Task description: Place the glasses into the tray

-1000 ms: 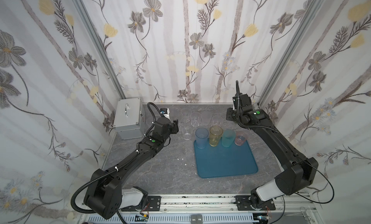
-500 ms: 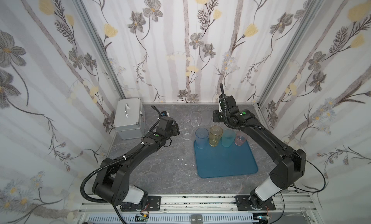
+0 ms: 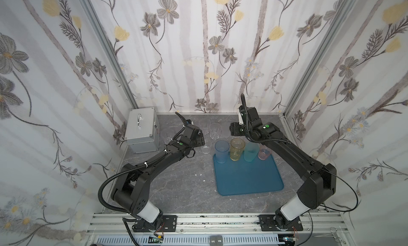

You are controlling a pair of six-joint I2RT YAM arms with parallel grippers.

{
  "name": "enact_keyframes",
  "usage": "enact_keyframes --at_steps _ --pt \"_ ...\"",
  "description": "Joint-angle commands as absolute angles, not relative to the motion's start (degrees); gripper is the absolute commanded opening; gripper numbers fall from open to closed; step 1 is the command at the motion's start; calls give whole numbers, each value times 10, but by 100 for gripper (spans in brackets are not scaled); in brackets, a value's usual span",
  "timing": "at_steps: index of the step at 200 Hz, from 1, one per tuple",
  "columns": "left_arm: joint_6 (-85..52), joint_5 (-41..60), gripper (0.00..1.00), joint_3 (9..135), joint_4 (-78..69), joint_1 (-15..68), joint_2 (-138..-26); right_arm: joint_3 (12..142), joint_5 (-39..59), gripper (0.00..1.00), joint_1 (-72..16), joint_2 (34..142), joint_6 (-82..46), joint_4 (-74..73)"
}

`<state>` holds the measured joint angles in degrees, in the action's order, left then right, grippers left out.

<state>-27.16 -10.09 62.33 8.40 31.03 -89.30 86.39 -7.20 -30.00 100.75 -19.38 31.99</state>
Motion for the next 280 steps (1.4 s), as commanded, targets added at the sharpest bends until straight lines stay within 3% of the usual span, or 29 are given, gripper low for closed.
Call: enact_keyframes --at_steps 1,48,162,280 --pt "-275 -111 82 620 95 311 -886 863 -93 76 -300 999 -193 309" --pt "-268 -67 83 630 102 311 -901 862 -102 79 -301 994 -193 305" --pt "-223 -2 66 713 145 303 -1022 852 -80 78 -302 1008 -208 283" --pt "-178 -55 67 671 173 192 -929 878 -31 77 -316 1049 -222 261"
